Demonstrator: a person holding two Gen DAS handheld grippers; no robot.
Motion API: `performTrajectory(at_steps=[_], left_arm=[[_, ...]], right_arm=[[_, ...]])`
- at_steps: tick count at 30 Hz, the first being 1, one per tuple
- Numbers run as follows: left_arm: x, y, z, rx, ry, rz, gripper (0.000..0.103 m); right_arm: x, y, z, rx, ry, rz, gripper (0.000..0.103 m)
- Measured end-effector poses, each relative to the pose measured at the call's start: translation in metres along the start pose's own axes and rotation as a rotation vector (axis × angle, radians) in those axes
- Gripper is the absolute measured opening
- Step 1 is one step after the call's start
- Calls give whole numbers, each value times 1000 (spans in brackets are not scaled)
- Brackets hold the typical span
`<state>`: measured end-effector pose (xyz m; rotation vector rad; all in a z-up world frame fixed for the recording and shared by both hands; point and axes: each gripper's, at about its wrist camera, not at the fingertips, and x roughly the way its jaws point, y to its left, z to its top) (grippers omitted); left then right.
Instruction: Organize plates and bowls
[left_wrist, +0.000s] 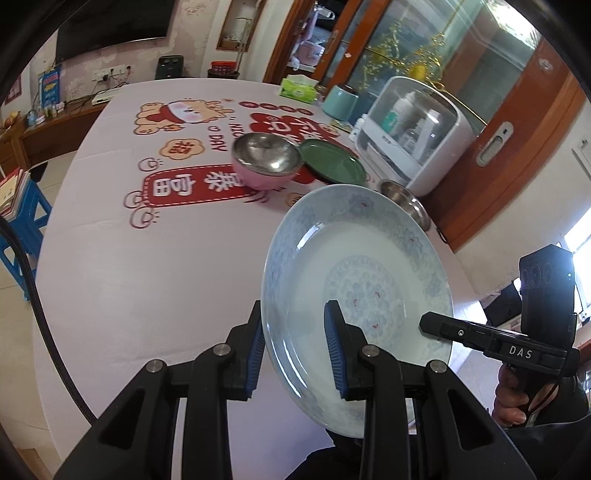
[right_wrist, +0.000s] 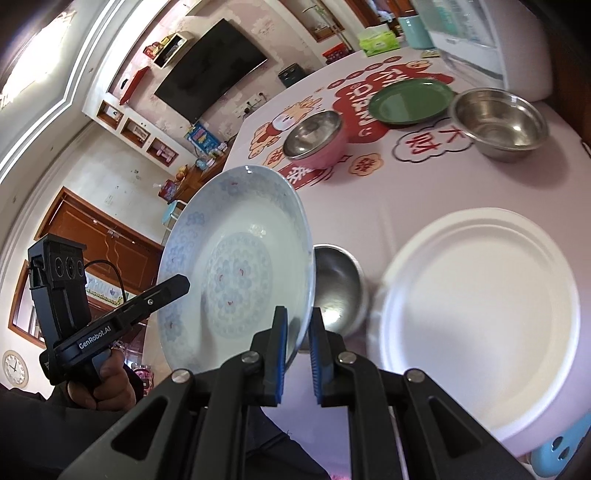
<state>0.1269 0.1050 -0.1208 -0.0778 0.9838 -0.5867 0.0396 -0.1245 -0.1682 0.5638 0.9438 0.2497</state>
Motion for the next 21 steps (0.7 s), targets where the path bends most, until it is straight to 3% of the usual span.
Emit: performTrajectory(at_steps=[21], left_arm=[[30,-109,-22,14,21,-8,30]], right_arm=[[-71,-74,-9,11,19,-29,11]])
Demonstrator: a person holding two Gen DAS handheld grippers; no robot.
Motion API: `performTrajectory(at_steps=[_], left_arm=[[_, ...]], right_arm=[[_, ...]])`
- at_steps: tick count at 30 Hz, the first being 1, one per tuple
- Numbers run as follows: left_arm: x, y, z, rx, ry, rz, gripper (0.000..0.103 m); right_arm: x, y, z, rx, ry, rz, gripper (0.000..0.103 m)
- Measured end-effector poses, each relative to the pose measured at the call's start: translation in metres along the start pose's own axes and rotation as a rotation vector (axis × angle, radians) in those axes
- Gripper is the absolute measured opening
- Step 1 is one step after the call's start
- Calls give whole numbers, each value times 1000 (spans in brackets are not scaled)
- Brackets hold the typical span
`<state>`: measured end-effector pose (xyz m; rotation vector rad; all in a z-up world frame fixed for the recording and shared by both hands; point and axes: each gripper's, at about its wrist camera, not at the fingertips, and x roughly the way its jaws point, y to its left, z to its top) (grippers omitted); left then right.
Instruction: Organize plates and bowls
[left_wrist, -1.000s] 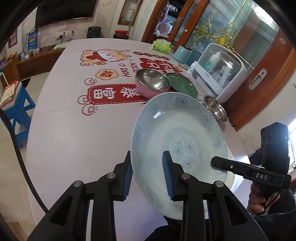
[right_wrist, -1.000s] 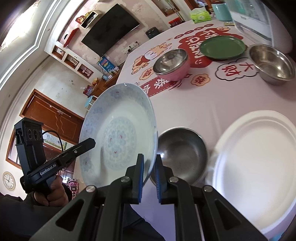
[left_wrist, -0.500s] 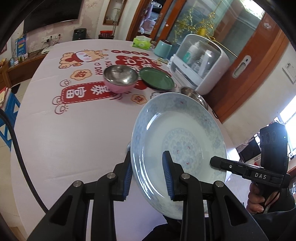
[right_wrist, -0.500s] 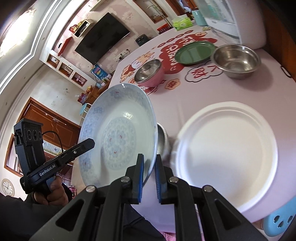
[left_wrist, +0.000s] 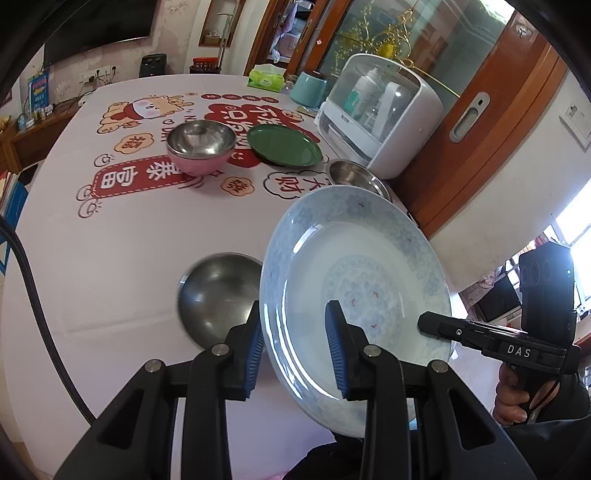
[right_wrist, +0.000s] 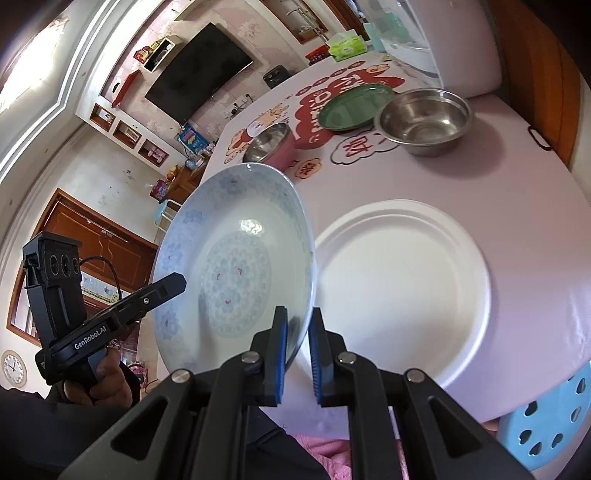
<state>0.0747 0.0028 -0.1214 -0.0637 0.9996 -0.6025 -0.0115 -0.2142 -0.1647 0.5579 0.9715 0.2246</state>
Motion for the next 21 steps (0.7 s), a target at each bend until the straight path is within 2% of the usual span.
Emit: performTrajectory(at_steps=[11,21], left_arm=[[38,-41,-8,-34,41,28,31],[80,-61,-18,-131,71,69,31]], right_arm=[[-15,-42,7,-26,58,-31,11],[-8,-79,26,-106,171,-55,11]])
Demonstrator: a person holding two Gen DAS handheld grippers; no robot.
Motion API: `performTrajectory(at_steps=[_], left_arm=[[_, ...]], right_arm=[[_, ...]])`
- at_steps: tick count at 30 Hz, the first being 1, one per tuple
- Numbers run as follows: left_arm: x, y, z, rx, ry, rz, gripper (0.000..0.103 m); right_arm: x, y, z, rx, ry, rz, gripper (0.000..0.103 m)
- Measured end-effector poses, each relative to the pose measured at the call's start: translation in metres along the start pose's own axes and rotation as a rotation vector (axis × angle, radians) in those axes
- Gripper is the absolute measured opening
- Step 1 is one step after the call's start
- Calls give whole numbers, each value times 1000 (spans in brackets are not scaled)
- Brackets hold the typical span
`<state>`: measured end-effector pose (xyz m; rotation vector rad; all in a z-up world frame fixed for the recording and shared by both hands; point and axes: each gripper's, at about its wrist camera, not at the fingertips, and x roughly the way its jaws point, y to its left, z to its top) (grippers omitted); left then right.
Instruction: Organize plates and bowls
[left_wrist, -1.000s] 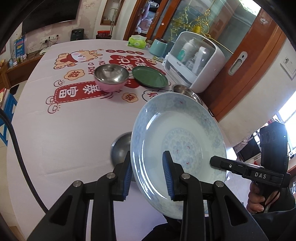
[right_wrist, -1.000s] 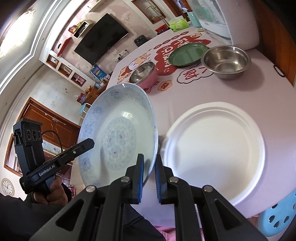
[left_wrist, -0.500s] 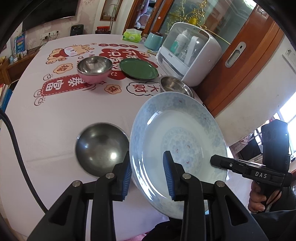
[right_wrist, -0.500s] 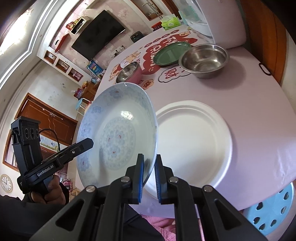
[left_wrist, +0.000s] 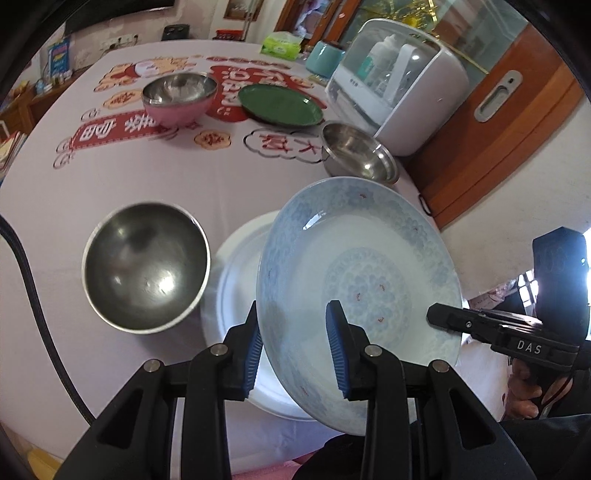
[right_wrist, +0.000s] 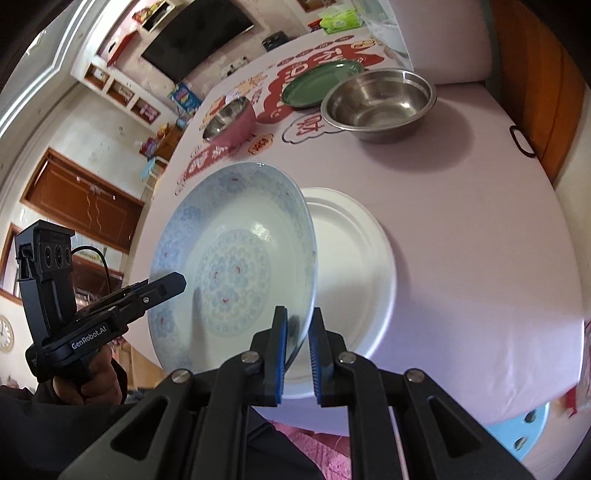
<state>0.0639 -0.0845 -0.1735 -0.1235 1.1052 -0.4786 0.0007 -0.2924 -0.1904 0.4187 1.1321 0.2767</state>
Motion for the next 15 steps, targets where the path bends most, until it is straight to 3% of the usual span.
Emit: performTrajectory(at_steps=[15], left_arm=[[46,22,-13,-219,93,102,31]], right_arm=[[57,-8,19,-208,224,-15,14]])
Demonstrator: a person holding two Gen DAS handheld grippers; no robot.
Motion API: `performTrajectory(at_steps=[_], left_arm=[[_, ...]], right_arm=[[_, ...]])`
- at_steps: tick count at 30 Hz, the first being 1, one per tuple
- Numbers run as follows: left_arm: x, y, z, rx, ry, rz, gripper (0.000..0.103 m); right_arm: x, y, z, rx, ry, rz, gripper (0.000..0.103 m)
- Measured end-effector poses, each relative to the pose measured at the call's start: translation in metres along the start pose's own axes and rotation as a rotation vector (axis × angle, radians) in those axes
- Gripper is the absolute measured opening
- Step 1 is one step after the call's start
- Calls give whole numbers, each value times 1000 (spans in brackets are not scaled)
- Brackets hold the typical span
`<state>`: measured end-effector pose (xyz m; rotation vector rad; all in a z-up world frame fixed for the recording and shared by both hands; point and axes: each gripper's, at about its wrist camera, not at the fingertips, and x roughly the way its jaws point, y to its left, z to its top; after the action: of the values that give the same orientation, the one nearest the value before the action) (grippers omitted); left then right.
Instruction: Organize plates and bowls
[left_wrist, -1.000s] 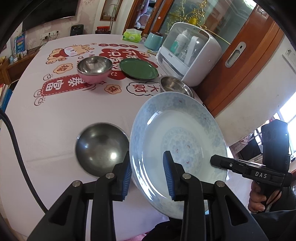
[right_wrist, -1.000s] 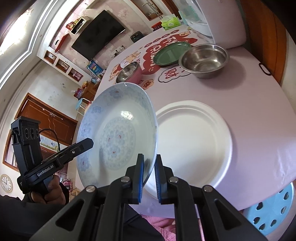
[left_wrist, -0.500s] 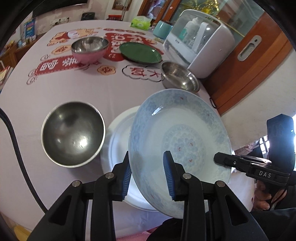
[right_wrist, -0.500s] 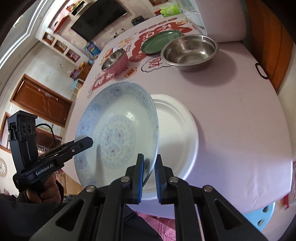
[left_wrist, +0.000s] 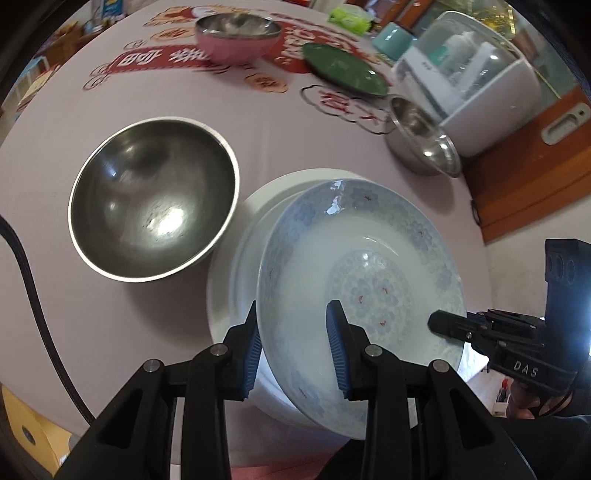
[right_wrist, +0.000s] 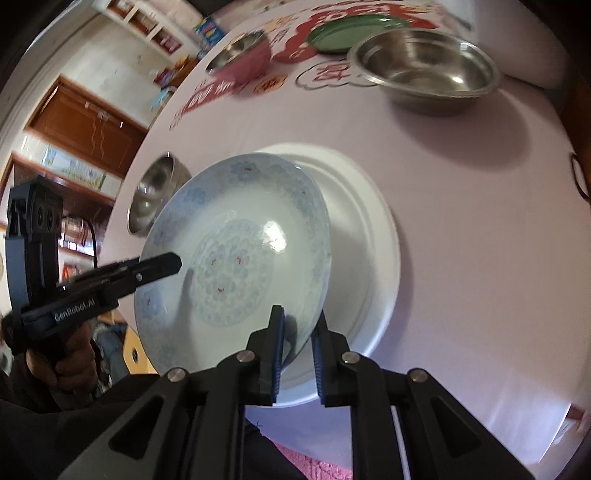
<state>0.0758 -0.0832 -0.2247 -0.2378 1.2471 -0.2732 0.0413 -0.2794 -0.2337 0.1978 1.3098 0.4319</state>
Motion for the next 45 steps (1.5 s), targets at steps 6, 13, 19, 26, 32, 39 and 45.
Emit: performTrajectory(at_steps=[6,13,19,26,32,39,45], left_arm=[[14,2,-4,-24,28,44,31],[26,-2,-8,-31,40,82,31],[28,2,-10,-72,21,78,34],[29,1,-9,-84,26,92,36],[19,-5,-6,-48,33,106,42],[2,-16,-4,32,14,98,50],[-21,-25,-2,75,-13,54,50]], right_arm=[[12,-6,9,-42,28,-8,15],[20,-17,11,-53,49,-11,15],[20,-11,10,-121,47,-28,17],[20,-8,12,-137,66,-39,20],[17,3,9,-142,54,-61,38],[6,3,4,-61,-11,-60,45],[-9,7,-5,-4,-83,-73,51]])
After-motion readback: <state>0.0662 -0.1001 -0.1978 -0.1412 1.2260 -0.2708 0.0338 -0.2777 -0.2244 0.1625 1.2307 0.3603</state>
